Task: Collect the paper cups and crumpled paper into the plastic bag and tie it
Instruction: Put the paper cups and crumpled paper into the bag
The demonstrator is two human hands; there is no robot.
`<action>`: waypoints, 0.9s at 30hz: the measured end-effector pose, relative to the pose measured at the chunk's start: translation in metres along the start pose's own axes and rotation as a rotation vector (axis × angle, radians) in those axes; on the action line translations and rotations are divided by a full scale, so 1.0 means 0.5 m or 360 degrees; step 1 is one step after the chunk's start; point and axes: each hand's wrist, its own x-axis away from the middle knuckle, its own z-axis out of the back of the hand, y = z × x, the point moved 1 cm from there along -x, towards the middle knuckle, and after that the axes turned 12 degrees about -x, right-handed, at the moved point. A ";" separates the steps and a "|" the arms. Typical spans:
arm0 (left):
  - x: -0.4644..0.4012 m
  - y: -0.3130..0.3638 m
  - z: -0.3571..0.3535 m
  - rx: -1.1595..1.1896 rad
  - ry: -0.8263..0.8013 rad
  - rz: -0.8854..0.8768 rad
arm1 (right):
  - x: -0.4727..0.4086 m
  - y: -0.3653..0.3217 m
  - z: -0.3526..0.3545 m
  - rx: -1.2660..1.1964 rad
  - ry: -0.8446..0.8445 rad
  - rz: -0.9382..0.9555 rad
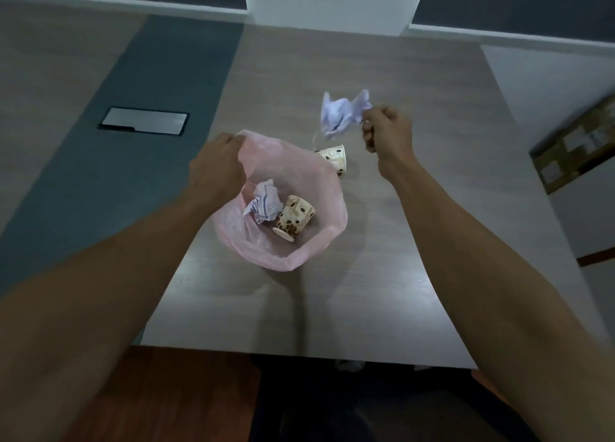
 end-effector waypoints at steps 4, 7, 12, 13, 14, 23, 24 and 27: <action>-0.005 -0.008 0.002 0.0100 -0.0041 -0.0025 | 0.065 0.059 -0.051 0.0289 -0.0486 -0.0243; -0.004 -0.023 -0.001 0.0126 -0.0044 -0.0056 | 0.113 0.108 -0.085 0.0563 -0.0755 -0.0341; 0.001 -0.045 -0.012 0.0123 -0.0084 -0.0032 | 0.139 0.152 -0.111 0.1022 -0.0740 -0.0146; 0.004 -0.048 -0.013 0.0111 -0.0080 -0.0020 | 0.128 0.154 -0.109 0.1020 -0.0495 0.0019; 0.008 -0.052 -0.015 0.0092 -0.0068 -0.0019 | 0.111 0.156 -0.104 0.0973 -0.0213 0.0146; 0.020 -0.074 -0.054 0.0066 0.0135 -0.0062 | -0.033 0.292 -0.013 0.0956 0.0425 -0.0777; 0.020 -0.077 -0.057 0.0081 0.0146 -0.0058 | -0.034 0.309 -0.005 0.0944 0.0414 -0.0776; 0.017 -0.085 -0.061 0.0105 0.0134 -0.0039 | -0.029 0.319 0.010 0.0826 0.0414 -0.0645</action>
